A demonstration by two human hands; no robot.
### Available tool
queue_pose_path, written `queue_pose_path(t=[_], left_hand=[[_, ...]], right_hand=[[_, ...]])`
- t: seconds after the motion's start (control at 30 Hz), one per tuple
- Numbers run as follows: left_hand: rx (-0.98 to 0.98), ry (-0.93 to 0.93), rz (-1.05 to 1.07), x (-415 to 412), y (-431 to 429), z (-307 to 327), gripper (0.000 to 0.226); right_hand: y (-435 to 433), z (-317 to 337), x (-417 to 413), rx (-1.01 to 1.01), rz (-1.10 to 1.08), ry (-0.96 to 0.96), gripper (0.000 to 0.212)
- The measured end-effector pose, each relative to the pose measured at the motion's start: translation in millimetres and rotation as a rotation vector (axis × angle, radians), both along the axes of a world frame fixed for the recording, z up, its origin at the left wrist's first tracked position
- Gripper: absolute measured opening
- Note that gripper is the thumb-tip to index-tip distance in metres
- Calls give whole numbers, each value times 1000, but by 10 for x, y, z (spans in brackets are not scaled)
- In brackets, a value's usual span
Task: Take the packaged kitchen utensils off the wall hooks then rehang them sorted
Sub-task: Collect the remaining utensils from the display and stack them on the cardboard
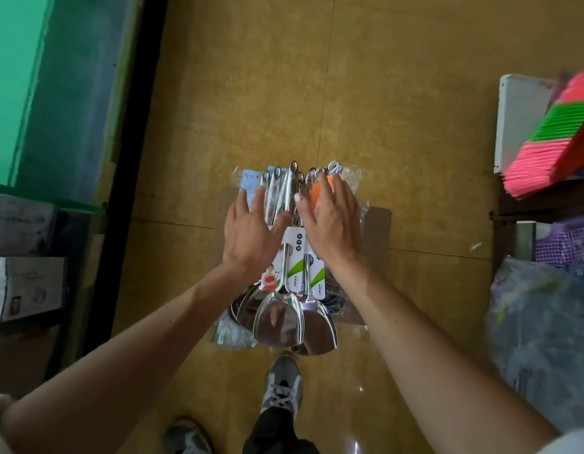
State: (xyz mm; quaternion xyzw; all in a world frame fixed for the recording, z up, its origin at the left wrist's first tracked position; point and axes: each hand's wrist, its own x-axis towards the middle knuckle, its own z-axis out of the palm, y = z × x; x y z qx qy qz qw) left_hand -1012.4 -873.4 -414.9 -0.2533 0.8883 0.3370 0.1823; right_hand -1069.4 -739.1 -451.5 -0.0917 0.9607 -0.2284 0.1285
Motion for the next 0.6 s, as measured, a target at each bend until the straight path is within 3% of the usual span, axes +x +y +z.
queue_pose_path(t=[0.27,0.6], left_hand=[[-184,291,-139,-167,-159,1003,74],[-271,567,-506,-278,408,2872,79]], right_hand=[[310,939,-24,-4,-40,105,88],[859,2865,182,9,-230,370,81]])
